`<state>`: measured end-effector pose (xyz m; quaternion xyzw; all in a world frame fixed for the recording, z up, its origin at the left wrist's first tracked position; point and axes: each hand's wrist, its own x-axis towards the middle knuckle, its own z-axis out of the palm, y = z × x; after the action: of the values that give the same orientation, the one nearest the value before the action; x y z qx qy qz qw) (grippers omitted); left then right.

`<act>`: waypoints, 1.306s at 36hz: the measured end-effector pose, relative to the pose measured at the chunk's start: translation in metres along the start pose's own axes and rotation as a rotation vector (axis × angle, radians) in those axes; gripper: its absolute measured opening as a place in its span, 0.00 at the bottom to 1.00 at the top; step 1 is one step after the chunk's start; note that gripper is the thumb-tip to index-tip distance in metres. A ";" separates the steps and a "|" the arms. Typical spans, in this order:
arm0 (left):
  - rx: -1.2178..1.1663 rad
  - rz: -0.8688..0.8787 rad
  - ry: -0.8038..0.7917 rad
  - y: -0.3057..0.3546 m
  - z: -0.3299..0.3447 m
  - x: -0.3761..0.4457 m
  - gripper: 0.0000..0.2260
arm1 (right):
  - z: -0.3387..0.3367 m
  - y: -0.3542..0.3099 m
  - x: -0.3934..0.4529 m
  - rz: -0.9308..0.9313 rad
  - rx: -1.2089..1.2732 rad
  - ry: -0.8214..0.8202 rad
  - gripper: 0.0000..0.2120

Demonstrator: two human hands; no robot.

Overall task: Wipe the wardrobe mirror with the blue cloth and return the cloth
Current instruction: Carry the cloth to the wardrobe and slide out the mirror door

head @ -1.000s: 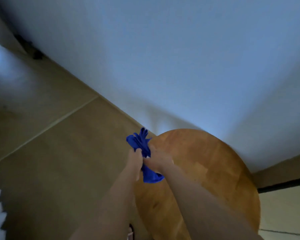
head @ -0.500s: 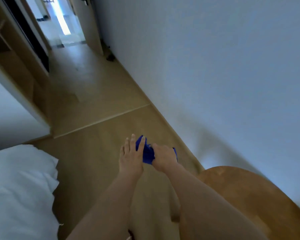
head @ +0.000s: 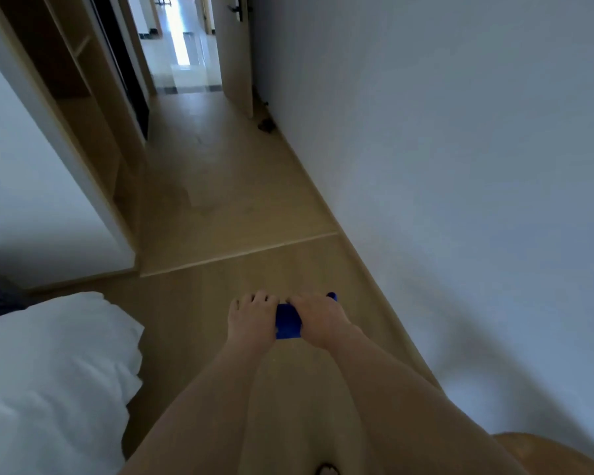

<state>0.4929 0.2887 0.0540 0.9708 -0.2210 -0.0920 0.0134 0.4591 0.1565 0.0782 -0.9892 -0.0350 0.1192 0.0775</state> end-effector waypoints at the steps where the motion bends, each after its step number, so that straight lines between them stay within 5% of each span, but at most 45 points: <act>1: -0.029 -0.007 -0.002 -0.004 -0.001 0.010 0.15 | -0.002 0.001 0.012 -0.001 -0.007 -0.001 0.18; 29: -0.101 -0.278 -0.034 -0.060 -0.122 0.414 0.15 | -0.150 0.146 0.420 -0.241 -0.148 0.028 0.17; 47: -0.152 -0.356 0.070 -0.221 -0.171 0.660 0.13 | -0.218 0.125 0.721 -0.325 -0.182 0.084 0.16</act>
<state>1.2031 0.2012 0.0930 0.9934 -0.0375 -0.0757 0.0779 1.2168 0.0646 0.1009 -0.9776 -0.2016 0.0600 0.0073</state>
